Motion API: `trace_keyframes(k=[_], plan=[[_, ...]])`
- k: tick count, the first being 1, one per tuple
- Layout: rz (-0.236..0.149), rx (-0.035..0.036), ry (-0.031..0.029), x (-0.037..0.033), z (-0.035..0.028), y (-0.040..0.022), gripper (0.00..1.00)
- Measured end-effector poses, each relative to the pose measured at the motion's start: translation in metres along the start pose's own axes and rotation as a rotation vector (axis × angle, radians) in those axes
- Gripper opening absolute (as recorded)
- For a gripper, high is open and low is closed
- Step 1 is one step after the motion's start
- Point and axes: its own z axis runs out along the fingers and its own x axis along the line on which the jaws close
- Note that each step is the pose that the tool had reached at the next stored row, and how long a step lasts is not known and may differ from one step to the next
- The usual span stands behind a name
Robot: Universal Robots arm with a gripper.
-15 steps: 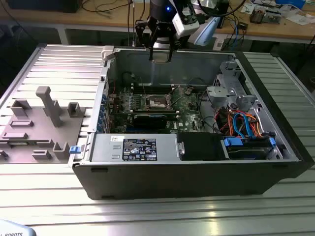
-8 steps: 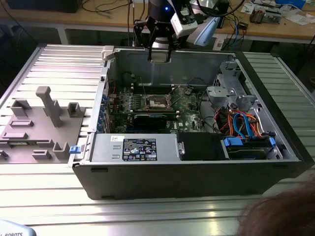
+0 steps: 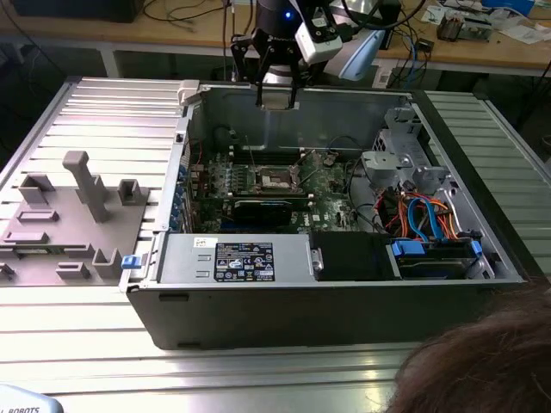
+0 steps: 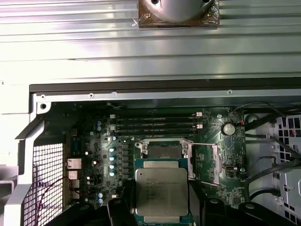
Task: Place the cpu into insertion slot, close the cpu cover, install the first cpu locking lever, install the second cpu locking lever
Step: 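Place the cpu into insertion slot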
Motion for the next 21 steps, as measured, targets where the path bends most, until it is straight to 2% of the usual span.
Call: trace_keyframes(k=[21], plan=[[0.000,0.0000,0.0000,0.0086,0.0015,-0.0004,0.54]])
